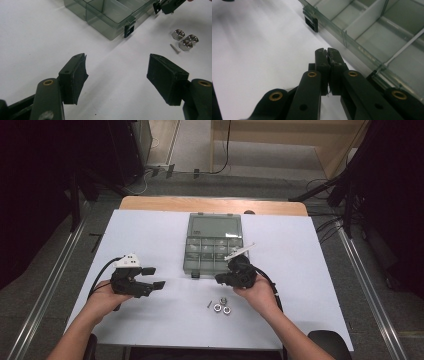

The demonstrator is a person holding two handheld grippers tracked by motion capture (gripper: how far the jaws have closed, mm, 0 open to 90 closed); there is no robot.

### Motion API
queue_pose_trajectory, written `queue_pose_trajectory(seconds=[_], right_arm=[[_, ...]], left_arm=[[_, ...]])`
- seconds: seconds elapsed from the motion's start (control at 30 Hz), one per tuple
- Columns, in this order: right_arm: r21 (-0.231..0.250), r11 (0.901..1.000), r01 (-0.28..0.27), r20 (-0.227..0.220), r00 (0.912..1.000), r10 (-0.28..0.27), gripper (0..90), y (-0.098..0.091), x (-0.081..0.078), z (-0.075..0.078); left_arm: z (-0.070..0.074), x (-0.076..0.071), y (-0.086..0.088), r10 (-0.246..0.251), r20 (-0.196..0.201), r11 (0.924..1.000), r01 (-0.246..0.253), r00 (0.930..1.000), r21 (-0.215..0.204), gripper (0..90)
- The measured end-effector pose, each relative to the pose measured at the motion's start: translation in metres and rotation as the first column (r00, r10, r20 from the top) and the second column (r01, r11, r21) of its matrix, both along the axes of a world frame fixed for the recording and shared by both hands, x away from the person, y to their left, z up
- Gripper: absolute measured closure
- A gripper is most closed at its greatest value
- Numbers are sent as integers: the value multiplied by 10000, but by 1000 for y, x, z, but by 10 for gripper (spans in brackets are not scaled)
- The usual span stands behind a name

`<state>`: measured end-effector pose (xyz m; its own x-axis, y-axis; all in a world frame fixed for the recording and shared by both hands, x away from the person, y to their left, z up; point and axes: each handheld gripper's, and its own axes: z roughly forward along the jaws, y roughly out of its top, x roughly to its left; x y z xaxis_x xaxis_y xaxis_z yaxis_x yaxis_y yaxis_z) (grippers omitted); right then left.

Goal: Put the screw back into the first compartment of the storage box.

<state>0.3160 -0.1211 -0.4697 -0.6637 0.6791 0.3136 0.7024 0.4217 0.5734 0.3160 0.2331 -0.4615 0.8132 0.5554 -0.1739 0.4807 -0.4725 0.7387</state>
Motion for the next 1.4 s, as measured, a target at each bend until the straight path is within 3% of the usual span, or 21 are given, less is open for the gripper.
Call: queue_pose_trajectory(seconds=[0.1,0.9,1.4], right_arm=[[188,9998,4,-4,10000,-4,885,1,3,5],[268,9994,-240,60,9997,238,886,22,35,25],[329,9994,-58,66,10000,56,885,39,67,34]], left_arm=[[0,-1,1,20,16,10000,-20,10000,-33,315],[-2,-6,9,397,-82,9991,-398,9992,-109,315],[-3,-5,10,422,-56,9991,-422,9991,-67,315]])
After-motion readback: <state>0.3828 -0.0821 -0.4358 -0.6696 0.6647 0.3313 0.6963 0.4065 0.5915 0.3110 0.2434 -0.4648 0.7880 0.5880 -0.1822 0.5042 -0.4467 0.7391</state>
